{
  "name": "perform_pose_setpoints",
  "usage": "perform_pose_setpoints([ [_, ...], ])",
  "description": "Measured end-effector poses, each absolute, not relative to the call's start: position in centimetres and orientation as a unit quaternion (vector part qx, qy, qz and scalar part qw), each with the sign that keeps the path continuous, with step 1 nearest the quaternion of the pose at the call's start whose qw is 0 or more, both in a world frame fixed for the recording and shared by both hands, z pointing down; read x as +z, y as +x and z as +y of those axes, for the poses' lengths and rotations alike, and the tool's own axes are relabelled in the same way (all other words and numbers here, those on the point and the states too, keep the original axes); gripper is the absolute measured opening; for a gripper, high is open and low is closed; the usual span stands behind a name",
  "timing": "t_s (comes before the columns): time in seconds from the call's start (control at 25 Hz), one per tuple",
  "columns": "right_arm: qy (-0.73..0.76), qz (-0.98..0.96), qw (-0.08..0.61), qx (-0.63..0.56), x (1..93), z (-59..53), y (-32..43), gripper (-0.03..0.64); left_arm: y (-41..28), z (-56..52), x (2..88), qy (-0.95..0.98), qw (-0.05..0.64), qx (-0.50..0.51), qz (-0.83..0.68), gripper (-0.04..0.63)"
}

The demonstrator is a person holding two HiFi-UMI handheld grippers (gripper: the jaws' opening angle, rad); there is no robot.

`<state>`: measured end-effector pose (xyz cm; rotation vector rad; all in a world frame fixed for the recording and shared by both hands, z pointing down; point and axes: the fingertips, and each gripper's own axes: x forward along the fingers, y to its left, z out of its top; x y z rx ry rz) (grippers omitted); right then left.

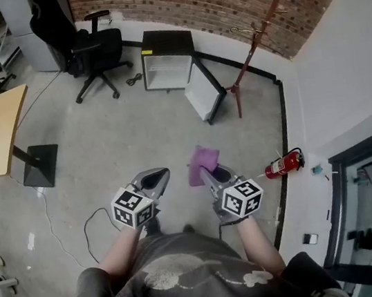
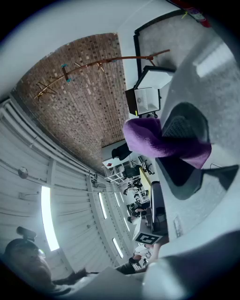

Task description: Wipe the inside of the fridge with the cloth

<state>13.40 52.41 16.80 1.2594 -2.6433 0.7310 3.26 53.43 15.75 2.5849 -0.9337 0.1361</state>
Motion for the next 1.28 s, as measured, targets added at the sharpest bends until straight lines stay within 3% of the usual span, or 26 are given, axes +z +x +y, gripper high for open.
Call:
perform_pose_setpoints([
  [1.28, 0.479, -0.83, 0.043, 0.284, 19.2, 46.5, 5.8, 0.074, -5.9, 47.1, 17.0, 0.93, 0.209, 0.044, -0.298, 0.017],
])
